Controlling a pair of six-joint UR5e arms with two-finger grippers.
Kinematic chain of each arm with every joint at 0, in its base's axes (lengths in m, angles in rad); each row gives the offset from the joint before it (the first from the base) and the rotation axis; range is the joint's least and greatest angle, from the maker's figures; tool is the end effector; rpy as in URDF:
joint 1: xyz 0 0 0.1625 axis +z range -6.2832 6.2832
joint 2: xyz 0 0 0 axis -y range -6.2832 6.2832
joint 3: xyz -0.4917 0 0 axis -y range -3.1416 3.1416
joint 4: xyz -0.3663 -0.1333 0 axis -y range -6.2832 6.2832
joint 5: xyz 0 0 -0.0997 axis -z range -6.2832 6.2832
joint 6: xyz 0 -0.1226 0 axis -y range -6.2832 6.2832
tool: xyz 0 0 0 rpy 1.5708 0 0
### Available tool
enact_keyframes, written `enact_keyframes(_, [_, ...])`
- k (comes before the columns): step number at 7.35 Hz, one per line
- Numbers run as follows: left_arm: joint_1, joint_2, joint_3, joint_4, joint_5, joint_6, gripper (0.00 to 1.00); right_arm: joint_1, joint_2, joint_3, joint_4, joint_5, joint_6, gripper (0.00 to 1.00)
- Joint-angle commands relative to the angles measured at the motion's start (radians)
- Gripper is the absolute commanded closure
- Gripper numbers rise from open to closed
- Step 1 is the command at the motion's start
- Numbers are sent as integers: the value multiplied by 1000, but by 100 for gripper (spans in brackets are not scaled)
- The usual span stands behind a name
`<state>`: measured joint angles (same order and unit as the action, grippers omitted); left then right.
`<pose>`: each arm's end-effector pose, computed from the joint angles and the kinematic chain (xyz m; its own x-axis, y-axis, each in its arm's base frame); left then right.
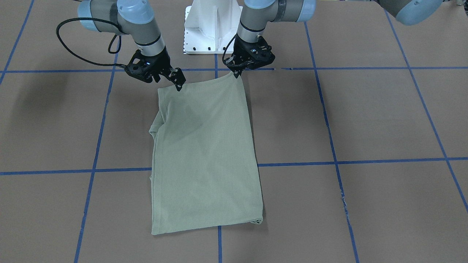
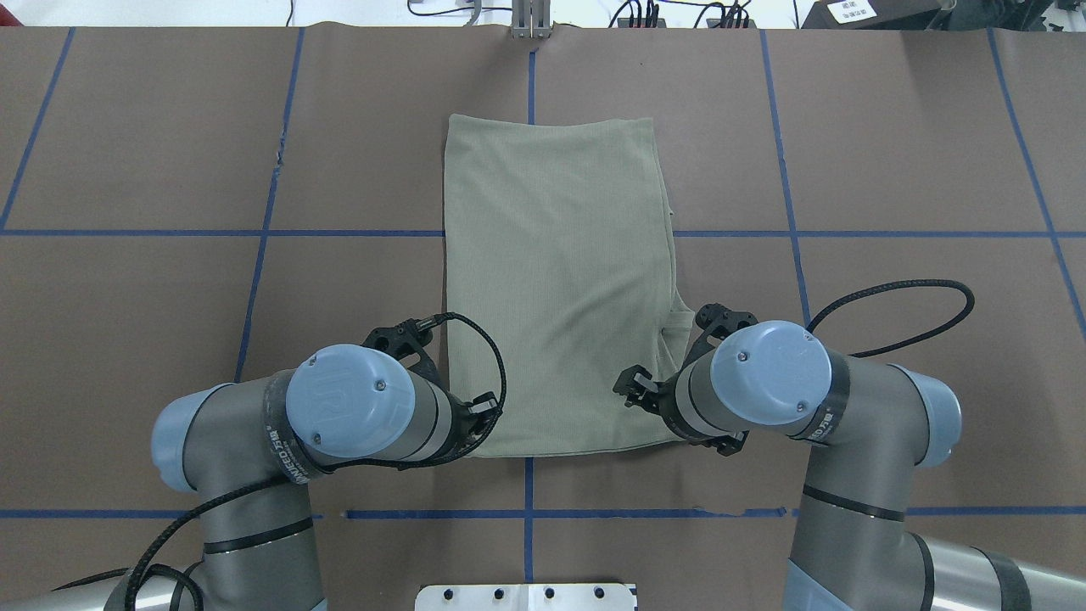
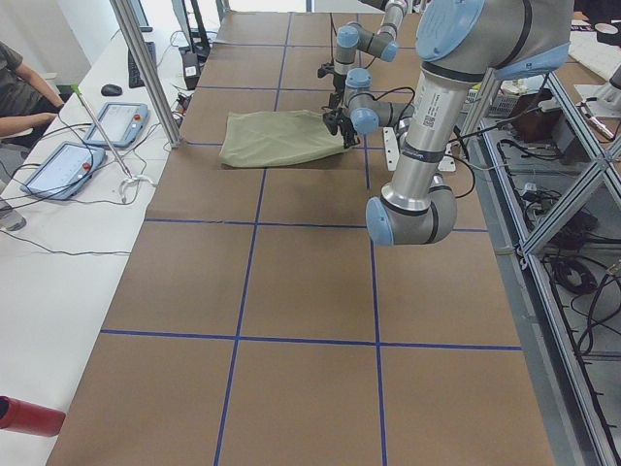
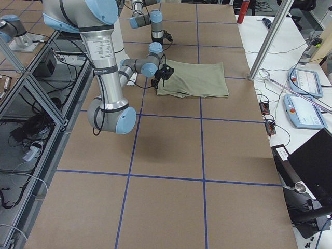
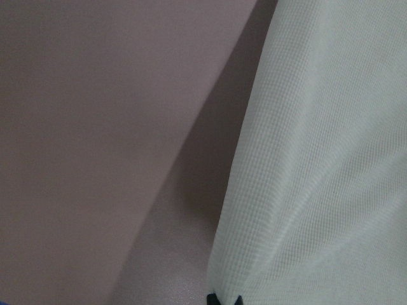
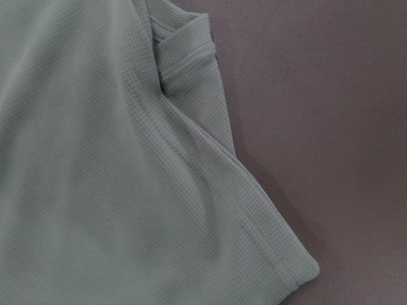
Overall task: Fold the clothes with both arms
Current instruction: 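Grasp the shirt's near corners with both grippers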
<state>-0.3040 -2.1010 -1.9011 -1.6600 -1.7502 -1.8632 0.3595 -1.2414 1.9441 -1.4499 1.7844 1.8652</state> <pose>0.5808 -0.2990 0.2981 0.4867 -0.4499 -0.7488 0.3095 0.8904 -0.3339 -0.5185 -0.3095 0.3993 0.5512 0.5101 0.6602 -0.3743 0.8584 -0.3507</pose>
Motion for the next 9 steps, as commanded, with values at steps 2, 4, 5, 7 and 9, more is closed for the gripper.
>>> enact_keyframes(2, [2, -5, -1, 0, 1, -2, 100, -44, 38, -43, -29, -31, 23, 0])
enact_keyframes(4, [2, -5, -1, 0, 2, -2, 100, -40, 76, -74, -41, -33, 23, 0])
enact_keyframes(5, [2, -4, -1, 0, 2, -2, 100, -34, 74, -74, -43, -34, 22, 0])
enact_keyframes(7, [2, -5, -1, 0, 2, -2, 100, -36, 74, -100, -43, -34, 22, 0])
enact_keyframes(9, [2, -5, -1, 0, 2, -4, 100, -37, 69, -100, -41, -34, 22, 0])
